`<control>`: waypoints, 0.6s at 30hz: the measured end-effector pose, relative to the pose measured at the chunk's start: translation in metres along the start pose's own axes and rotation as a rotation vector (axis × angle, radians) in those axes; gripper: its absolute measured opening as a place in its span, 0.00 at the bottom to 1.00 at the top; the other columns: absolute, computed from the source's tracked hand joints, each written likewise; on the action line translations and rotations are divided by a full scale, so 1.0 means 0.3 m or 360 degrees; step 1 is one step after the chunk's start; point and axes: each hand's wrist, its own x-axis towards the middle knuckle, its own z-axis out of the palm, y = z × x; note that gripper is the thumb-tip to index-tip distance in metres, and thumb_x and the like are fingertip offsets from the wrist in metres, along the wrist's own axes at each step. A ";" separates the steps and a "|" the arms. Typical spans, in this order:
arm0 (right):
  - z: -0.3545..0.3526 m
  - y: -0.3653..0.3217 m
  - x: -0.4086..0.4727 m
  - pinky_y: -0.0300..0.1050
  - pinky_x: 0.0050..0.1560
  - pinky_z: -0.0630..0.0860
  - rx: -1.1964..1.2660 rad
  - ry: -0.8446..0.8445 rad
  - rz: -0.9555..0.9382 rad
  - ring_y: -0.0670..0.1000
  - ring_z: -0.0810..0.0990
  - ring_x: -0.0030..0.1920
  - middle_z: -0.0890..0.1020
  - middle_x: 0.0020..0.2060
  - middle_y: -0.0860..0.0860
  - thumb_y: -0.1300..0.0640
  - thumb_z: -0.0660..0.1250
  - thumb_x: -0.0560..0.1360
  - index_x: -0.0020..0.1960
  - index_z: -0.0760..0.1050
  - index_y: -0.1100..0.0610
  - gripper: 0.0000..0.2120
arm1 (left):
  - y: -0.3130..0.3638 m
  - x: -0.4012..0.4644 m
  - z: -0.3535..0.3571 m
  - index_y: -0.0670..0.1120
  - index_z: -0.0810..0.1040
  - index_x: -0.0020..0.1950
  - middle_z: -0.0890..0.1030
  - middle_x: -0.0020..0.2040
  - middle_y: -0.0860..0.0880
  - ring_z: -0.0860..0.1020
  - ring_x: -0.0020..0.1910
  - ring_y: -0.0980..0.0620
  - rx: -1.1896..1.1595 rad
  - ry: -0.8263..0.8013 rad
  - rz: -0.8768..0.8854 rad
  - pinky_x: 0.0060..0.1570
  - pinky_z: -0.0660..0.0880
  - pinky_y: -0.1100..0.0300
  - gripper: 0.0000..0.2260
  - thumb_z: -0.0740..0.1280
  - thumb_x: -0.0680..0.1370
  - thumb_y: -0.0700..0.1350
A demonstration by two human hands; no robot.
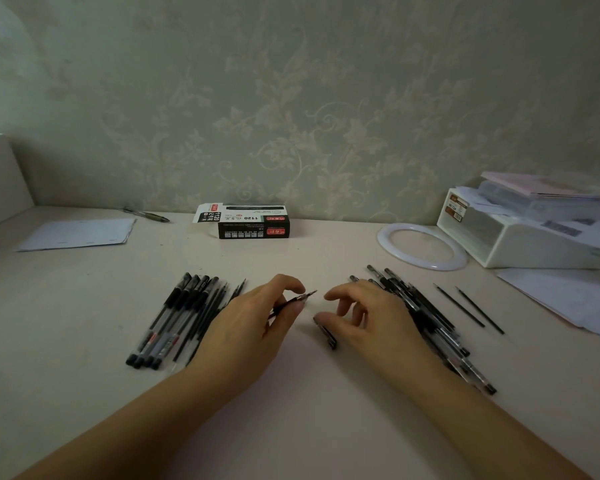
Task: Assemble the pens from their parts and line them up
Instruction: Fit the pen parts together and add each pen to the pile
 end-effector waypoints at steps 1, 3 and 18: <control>-0.001 0.005 0.003 0.31 0.41 0.71 -0.0097 0.0029 -0.0014 0.44 0.76 0.36 0.78 0.41 0.44 0.50 0.74 0.72 0.53 0.82 0.50 0.10 | -0.002 -0.001 -0.002 0.58 0.72 0.57 0.76 0.40 0.62 0.74 0.37 0.62 0.0064 -0.0013 -0.0004 0.35 0.70 0.67 0.12 0.56 0.78 0.58; 0.001 0.017 0.007 0.28 0.43 0.70 -0.0203 -0.0022 -0.0032 0.43 0.75 0.36 0.77 0.42 0.46 0.55 0.73 0.74 0.54 0.82 0.53 0.09 | -0.001 -0.006 -0.007 0.58 0.72 0.57 0.77 0.44 0.61 0.74 0.39 0.60 0.0199 -0.0064 0.0013 0.38 0.75 0.59 0.09 0.56 0.80 0.56; 0.023 -0.028 -0.004 0.38 0.42 0.79 0.0878 -0.0136 0.0072 0.51 0.84 0.39 0.85 0.38 0.53 0.65 0.72 0.74 0.46 0.84 0.54 0.07 | 0.024 -0.004 -0.024 0.59 0.72 0.55 0.77 0.45 0.60 0.74 0.38 0.59 0.0269 -0.0008 0.0152 0.35 0.75 0.57 0.06 0.57 0.81 0.54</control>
